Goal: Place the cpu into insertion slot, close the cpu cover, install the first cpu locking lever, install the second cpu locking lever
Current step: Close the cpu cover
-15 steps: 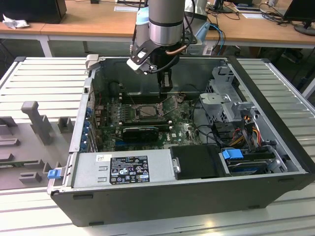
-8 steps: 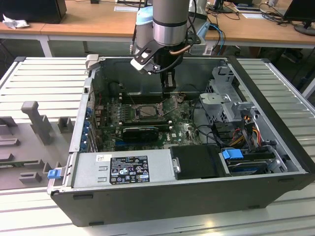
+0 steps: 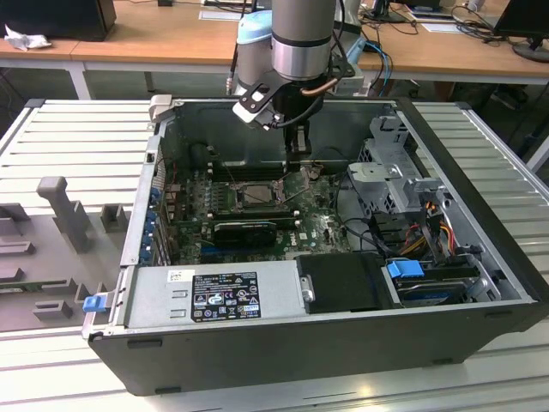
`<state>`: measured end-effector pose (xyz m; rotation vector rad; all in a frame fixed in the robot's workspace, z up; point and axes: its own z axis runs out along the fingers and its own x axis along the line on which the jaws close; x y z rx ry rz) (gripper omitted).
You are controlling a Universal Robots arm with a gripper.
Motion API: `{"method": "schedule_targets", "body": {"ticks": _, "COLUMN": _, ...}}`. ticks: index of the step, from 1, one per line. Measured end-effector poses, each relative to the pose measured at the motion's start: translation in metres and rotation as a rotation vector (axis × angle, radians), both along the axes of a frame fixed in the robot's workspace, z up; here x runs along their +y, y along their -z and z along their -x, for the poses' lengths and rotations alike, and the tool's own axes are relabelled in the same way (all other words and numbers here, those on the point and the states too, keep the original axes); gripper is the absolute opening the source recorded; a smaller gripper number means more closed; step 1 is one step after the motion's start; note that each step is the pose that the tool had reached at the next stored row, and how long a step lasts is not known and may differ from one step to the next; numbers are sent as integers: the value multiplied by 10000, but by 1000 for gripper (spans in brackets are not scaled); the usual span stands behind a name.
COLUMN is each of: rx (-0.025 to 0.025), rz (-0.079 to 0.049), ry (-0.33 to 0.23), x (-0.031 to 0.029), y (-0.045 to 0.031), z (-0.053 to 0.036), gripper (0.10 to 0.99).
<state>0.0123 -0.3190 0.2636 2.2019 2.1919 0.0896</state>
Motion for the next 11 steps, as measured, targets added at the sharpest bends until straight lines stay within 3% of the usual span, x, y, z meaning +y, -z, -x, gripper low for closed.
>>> {"method": "schedule_targets", "body": {"ticks": 5, "rx": -1, "rz": -1, "ry": 0, "x": 0, "y": 1, "z": -70, "gripper": 106}}
{"method": "schedule_targets", "body": {"ticks": 11, "rx": 0, "rz": 0, "ry": 0, "x": 0, "y": 7, "z": -216, "gripper": 106}}
